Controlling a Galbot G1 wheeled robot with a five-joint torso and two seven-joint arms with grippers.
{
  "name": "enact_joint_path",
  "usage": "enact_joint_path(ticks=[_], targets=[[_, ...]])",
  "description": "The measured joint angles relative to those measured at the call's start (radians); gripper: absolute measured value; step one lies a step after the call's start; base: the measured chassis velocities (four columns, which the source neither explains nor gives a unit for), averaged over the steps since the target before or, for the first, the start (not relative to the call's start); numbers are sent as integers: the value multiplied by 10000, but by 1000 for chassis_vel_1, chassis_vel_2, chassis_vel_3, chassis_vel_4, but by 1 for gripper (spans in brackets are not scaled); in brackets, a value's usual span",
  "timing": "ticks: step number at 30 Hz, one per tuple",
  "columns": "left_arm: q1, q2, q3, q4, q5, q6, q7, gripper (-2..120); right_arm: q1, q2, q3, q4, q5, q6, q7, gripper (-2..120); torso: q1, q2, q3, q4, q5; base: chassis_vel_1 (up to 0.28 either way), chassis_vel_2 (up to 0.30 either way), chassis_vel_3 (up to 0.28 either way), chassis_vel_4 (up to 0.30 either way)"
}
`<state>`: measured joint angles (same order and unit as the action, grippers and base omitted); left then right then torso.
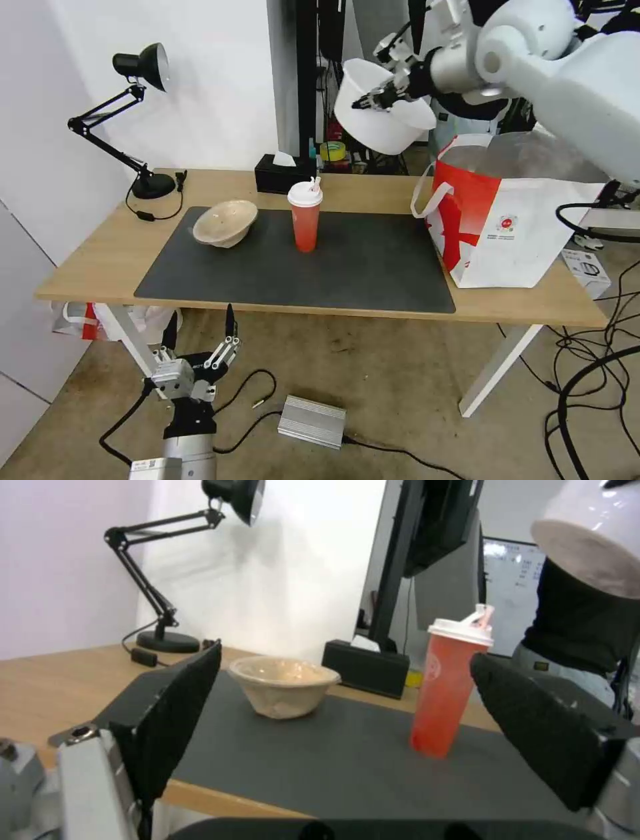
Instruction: Pick up the trash from the table and place it into the takeout bag.
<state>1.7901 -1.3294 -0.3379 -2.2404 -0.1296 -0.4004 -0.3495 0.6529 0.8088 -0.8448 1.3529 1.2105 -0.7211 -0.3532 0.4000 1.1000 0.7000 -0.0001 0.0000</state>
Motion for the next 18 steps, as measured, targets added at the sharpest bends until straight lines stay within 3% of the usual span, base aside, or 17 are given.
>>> enact_joint_path(ticks=[18], targets=[[-53, 52, 142, 39, 40, -54, 2, 100, 265, -1166, -135, 395, 280, 0, -146, 0, -1, 0, 0, 1, 0, 0, 0, 0, 0]])
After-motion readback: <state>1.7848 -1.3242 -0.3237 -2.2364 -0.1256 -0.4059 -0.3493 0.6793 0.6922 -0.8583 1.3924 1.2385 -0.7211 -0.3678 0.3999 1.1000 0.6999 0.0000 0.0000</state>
